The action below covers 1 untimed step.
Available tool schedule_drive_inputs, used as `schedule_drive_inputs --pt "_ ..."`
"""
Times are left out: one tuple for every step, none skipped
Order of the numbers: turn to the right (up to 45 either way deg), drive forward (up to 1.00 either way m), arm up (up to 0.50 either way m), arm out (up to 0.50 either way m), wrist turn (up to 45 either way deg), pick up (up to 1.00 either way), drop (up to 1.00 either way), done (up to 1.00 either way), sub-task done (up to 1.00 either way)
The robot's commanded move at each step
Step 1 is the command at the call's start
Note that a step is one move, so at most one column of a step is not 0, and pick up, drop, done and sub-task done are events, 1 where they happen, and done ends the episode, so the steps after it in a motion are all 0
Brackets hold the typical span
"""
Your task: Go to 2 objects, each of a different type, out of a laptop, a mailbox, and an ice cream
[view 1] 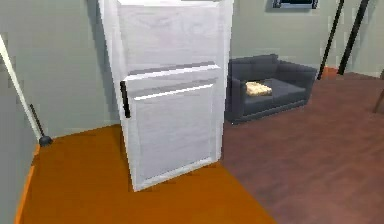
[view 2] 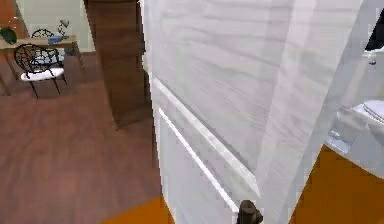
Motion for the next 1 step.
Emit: schedule_drive_inputs --pt "-33.0 0.0 0.0 0.0 0.0 0.0 0.0 0.0 0.0"
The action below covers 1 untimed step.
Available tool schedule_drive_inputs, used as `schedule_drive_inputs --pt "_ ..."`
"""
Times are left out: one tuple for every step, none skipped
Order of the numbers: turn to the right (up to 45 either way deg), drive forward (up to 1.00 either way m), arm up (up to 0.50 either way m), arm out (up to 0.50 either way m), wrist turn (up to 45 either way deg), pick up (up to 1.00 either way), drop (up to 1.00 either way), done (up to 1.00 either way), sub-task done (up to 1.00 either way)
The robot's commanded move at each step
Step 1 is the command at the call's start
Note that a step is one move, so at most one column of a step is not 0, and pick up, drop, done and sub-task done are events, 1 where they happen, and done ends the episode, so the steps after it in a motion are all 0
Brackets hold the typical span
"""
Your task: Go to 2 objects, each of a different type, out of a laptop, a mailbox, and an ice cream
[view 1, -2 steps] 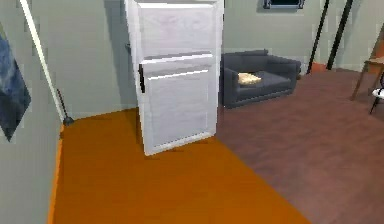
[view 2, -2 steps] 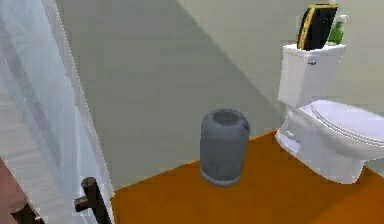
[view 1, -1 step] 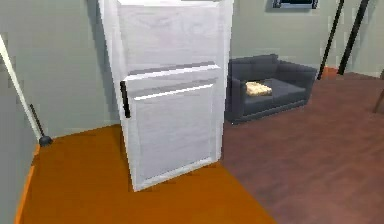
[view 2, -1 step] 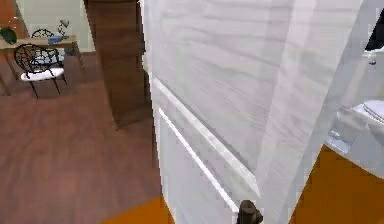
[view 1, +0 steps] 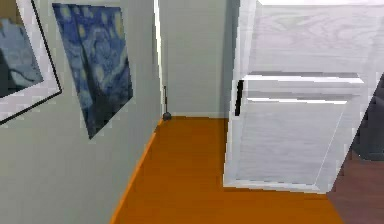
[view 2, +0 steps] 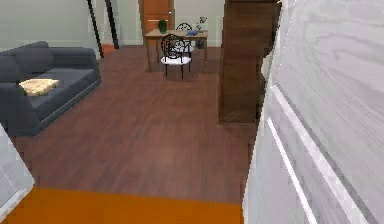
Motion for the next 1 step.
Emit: schedule_drive_inputs --pt "0.0 0.2 0.0 0.0 0.0 0.0 0.0 0.0 0.0"
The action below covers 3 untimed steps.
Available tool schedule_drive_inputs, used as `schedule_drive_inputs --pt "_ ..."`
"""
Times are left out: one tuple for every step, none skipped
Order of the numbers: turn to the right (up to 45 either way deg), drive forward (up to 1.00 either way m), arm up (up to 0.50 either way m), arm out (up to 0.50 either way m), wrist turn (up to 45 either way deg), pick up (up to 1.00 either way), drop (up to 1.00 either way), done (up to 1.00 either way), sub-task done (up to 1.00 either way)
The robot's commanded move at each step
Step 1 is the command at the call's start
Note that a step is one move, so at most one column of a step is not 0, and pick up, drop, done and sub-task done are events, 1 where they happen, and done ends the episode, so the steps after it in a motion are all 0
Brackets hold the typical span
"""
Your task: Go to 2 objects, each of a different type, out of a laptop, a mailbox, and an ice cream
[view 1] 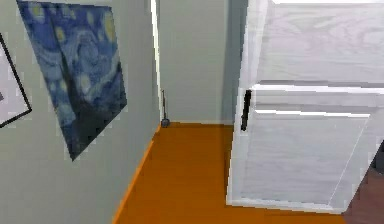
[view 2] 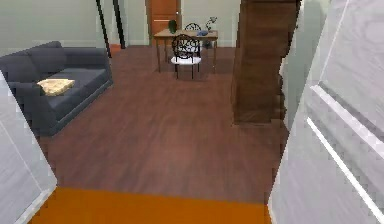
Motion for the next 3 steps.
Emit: schedule_drive_inputs --pt "45.0 0.0 0.0 0.0 0.0 0.0 0.0 0.0 0.0" --pt "30.0 0.0 0.0 0.0 0.0 0.0 0.0 0.0 0.0" --pt "0.0 1.0 0.0 0.0 0.0 0.0 0.0 0.0 0.0"
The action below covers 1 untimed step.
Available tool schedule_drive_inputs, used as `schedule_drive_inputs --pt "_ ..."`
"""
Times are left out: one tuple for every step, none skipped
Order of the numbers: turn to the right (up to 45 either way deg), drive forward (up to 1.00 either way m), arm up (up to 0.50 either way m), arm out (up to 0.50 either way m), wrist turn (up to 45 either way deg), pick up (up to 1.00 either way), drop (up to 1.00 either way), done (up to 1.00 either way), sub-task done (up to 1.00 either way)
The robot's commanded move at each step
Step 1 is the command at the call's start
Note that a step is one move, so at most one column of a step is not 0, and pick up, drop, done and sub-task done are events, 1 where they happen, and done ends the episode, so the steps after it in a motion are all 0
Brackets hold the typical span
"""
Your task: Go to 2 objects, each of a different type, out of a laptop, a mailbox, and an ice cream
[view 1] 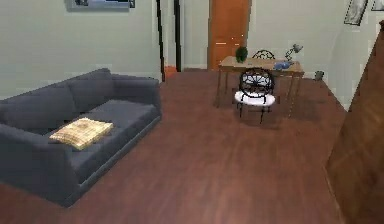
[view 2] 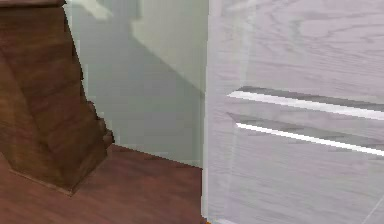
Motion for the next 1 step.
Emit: schedule_drive_inputs --pt "3.0 0.0 0.0 0.0 0.0 0.0 0.0 0.0 0.0"
